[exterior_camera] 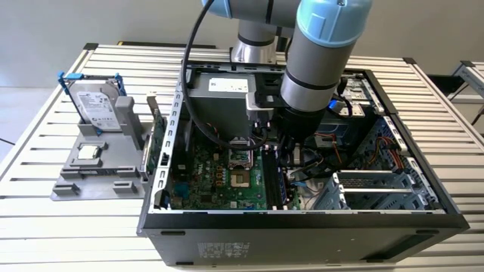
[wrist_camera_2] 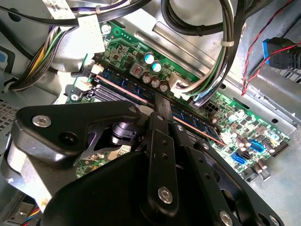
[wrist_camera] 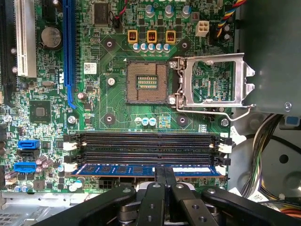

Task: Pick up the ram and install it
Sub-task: 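Press down the ram until it locks into place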

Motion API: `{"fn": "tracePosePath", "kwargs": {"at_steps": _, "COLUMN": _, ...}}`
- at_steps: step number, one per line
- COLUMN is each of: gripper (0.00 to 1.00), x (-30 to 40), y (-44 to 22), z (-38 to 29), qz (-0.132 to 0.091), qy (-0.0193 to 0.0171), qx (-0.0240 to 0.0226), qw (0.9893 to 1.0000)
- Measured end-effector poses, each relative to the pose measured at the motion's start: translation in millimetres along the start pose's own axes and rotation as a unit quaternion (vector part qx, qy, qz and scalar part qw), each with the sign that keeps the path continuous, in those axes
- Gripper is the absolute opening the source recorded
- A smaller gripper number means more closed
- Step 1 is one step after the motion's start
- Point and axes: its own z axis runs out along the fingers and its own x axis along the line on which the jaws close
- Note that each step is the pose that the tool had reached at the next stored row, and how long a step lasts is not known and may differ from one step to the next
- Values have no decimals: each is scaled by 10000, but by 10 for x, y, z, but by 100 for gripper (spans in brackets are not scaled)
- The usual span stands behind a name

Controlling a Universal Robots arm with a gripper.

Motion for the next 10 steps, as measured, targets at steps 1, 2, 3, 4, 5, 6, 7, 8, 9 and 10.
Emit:
{"fn": "tracePosePath", "kwargs": {"at_steps": 1, "gripper": 0, "x": 0, "y": 0, "z": 0, "qz": 0, "qy": 0, "qx": 0, "qw": 10000}}
{"fn": "tracePosePath", "kwargs": {"at_steps": 2, "gripper": 0, "x": 0, "y": 0, "z": 0, "qz": 0, "qy": 0, "qx": 0, "qw": 10000}}
{"fn": "tracePosePath", "kwargs": {"at_steps": 3, "gripper": 0, "x": 0, "y": 0, "z": 0, "qz": 0, "qy": 0, "qx": 0, "qw": 10000}}
{"fn": "tracePosePath", "kwargs": {"at_steps": 4, "gripper": 0, "x": 0, "y": 0, "z": 0, "qz": 0, "qy": 0, "qx": 0, "qw": 10000}}
{"fn": "tracePosePath", "kwargs": {"at_steps": 5, "gripper": 0, "x": 0, "y": 0, "z": 0, "qz": 0, "qy": 0, "qx": 0, "qw": 10000}}
{"fn": "tracePosePath", "kwargs": {"at_steps": 6, "gripper": 0, "x": 0, "y": 0, "z": 1, "qz": 0, "qy": 0, "qx": 0, "qw": 10000}}
{"fn": "tracePosePath", "kwargs": {"at_steps": 7, "gripper": 0, "x": 0, "y": 0, "z": 1, "qz": 0, "qy": 0, "qx": 0, "qw": 10000}}
{"fn": "tracePosePath", "kwargs": {"at_steps": 8, "gripper": 0, "x": 0, "y": 0, "z": 1, "qz": 0, "qy": 0, "qx": 0, "qw": 10000}}
{"fn": "tracePosePath", "kwargs": {"at_steps": 9, "gripper": 0, "x": 0, "y": 0, "z": 1, "qz": 0, "qy": 0, "qx": 0, "qw": 10000}}
{"fn": "tracePosePath", "kwargs": {"at_steps": 10, "gripper": 0, "x": 0, "y": 0, "z": 1, "qz": 0, "qy": 0, "qx": 0, "qw": 10000}}
